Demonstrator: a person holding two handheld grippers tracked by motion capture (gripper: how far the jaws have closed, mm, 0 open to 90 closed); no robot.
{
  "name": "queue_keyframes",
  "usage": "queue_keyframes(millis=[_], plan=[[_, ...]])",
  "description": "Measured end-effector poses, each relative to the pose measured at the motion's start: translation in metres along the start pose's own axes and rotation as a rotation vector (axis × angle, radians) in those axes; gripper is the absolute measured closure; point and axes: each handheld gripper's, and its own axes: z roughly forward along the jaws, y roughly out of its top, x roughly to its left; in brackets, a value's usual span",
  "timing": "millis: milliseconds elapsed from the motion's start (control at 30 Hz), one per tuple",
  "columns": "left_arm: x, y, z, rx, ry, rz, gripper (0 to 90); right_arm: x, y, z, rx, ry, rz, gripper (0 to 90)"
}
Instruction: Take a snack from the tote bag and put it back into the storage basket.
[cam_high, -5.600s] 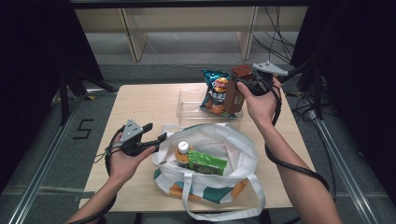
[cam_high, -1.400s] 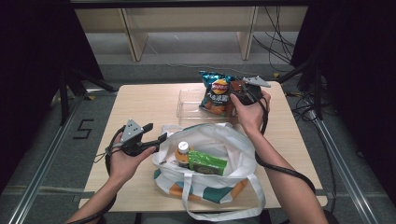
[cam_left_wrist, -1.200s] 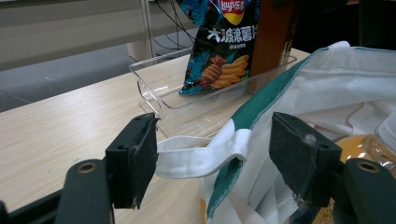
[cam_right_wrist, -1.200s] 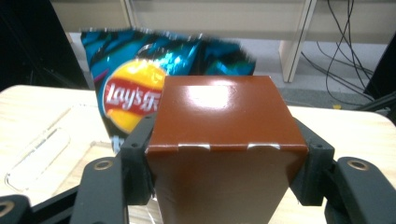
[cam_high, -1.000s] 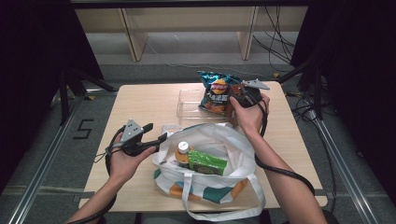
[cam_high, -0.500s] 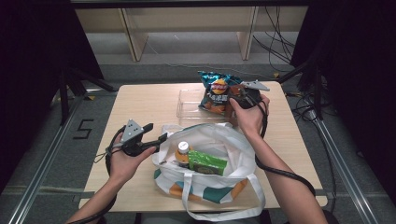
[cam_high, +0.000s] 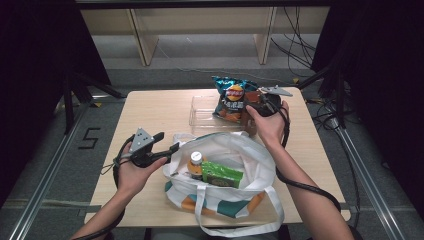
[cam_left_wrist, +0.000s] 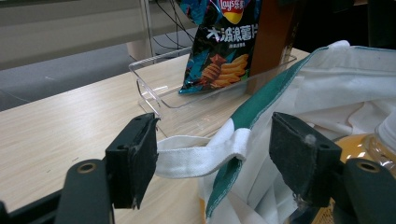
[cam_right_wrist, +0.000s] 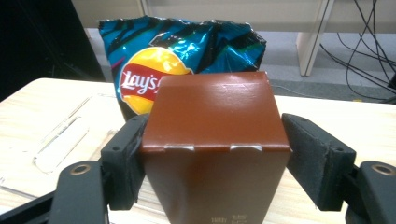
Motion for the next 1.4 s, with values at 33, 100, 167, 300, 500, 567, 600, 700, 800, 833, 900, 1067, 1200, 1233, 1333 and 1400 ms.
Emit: queue_keyframes(millis=[33,100,167,300,500,567,600,700,800,833,900,1067,1200,1233,1333,1400], plan=[[0.000,0.000,0.000,0.000,0.000,0.000,32.0,0.003,0.000,-0.002,0.001,-0.001,0.017,28.6],[0.000,0.000,0.000,0.000,0.000,0.000,32.0,0.003,0.001,-0.005,0.007,0.006,0.021,28.5],[0.000,0.000,0.000,0.000,0.001,-0.001,32.0,0.002,0.001,-0.006,-0.002,0.020,0.011,28.4],[0.000,0.000,0.000,0.000,0.000,-0.001,32.0,0.003,0.001,-0.011,0.000,0.023,0.023,28.3],[0.000,0.000,0.000,-0.002,0.001,-0.002,32.0,0.003,0.001,-0.021,0.008,0.021,-0.023,27.3],[0.000,0.000,0.000,-0.002,0.000,-0.002,32.0,0.002,0.000,-0.025,0.004,0.028,-0.034,27.2],[0.000,0.000,0.000,-0.001,-0.001,-0.001,32.1,0.002,0.000,-0.027,0.006,0.032,-0.031,27.2],[0.000,0.000,0.000,-0.002,-0.002,-0.002,32.0,0.001,-0.003,-0.036,0.006,0.050,-0.019,27.2],[0.000,0.000,0.000,-0.003,-0.002,-0.005,32.1,0.002,-0.005,-0.044,0.002,0.071,-0.023,27.6],[0.000,0.000,0.000,-0.003,-0.002,-0.004,32.1,0.002,-0.006,-0.047,0.000,0.077,-0.030,28.5],[0.000,0.000,0.000,-0.003,-0.001,-0.005,32.1,0.002,-0.008,-0.052,0.005,0.082,-0.015,30.1],[0.001,-0.001,0.000,-0.004,0.001,-0.008,32.1,-0.002,-0.012,-0.062,0.000,0.100,-0.012,33.9],[0.000,-0.001,0.000,-0.002,0.002,-0.007,32.1,-0.008,-0.014,-0.068,-0.028,0.115,-0.078,40.4],[0.000,-0.001,0.000,-0.002,0.003,-0.006,32.1,-0.008,-0.014,-0.071,-0.014,0.120,-0.057,41.7],[-0.001,0.000,-0.001,-0.004,0.003,-0.004,32.1,-0.008,-0.015,-0.076,-0.015,0.139,-0.050,45.7],[-0.001,0.000,-0.001,-0.005,0.003,-0.003,32.0,-0.009,-0.017,-0.080,-0.016,0.147,-0.069,48.6]])
